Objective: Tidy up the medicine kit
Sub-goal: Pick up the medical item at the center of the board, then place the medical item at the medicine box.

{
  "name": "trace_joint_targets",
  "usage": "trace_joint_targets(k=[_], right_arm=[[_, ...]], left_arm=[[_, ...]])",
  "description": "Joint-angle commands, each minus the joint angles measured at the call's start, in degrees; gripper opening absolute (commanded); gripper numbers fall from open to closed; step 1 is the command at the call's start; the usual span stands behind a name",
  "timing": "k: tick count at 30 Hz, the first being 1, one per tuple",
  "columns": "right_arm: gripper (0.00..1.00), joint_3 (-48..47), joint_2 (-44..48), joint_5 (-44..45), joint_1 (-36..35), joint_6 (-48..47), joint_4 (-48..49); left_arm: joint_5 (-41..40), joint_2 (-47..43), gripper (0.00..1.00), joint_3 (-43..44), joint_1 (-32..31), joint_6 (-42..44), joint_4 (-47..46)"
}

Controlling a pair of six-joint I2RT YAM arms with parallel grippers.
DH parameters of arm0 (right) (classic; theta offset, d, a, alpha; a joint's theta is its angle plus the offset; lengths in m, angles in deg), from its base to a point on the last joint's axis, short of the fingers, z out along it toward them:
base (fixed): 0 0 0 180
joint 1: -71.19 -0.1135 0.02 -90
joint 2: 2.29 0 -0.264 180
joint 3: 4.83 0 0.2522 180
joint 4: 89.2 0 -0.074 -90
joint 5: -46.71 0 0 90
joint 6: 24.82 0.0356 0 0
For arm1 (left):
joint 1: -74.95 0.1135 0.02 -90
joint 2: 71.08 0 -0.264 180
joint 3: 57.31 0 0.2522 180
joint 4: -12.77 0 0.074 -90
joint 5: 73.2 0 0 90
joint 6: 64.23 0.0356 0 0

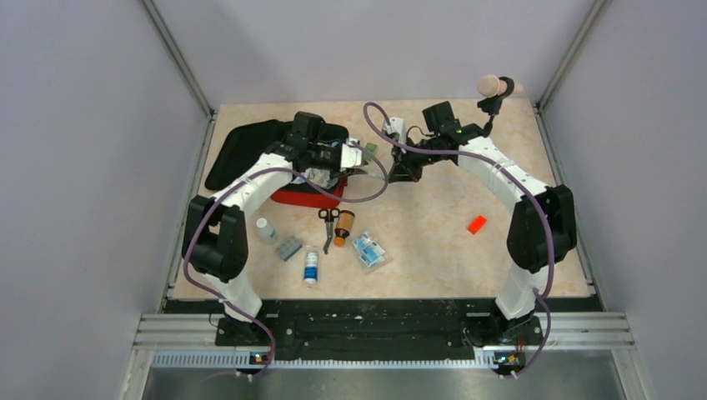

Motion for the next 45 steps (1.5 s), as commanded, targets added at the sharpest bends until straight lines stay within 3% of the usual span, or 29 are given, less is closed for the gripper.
trace_joint_targets(k=[1, 6, 10, 12, 13, 14, 16, 18, 23, 28, 32, 45], right_arm=[[0.00, -2.32, -1.07, -2.01, 0.13, 0.66, 1.94], [0.00, -2.05, -1.30, -0.31, 0.12, 2.80, 4.01], [0.00, -1.85, -1.45, 3.56, 0.09, 5.74, 6.33], [0.20, -2.17, -1.09, 5.83, 0.17, 7.70, 6.88], [0.39, -2.20, -0.63, 7.17, 0.36, 8.68, 6.88], [0.52, -2.17, -0.04, 8.54, 0.63, 10.28, 7.14], [0.65, -1.94, 1.96, 9.27, 2.67, 13.92, 7.32], [0.70, -3.11, 3.18, 7.02, 5.55, 17.12, 5.96], [0.70, -9.43, 2.08, 6.02, 9.52, 20.55, -1.85], [0.70, -8.38, 2.85, 7.67, 9.69, 22.86, 0.98], [0.70, -6.69, 3.29, 7.89, 9.67, 24.21, 2.22], [0.70, -5.52, 3.58, 8.66, 9.68, 23.69, 2.30]], left_arm=[[-0.05, 2.85, 0.24, 3.19, -0.23, 0.82, -0.60], [0.67, 3.95, 0.01, 4.26, -0.39, 1.35, 2.25], [-0.72, 3.64, 0.00, 4.82, -0.25, 1.16, 3.70], [-2.84, 2.76, 0.00, 4.83, 0.08, -0.20, 3.48], [-3.72, 2.05, 0.00, 4.45, 0.32, -1.45, 2.97], [-4.54, 1.14, 0.00, 3.98, 0.75, -3.23, 2.24], [-6.26, -1.00, 0.00, 3.05, 1.72, -5.34, 0.92], [-8.17, -3.16, 0.00, 2.62, 2.61, -5.84, 1.35], [-14.92, -8.01, 0.00, 1.23, 5.85, -5.06, 2.36], [-17.97, -6.90, 0.00, 4.15, 10.44, 0.10, 10.79], [-20.47, -6.10, 0.00, 3.55, 13.06, 3.37, 12.01], [-20.60, 3.15, 0.00, 0.58, 12.93, 11.26, 11.43]])
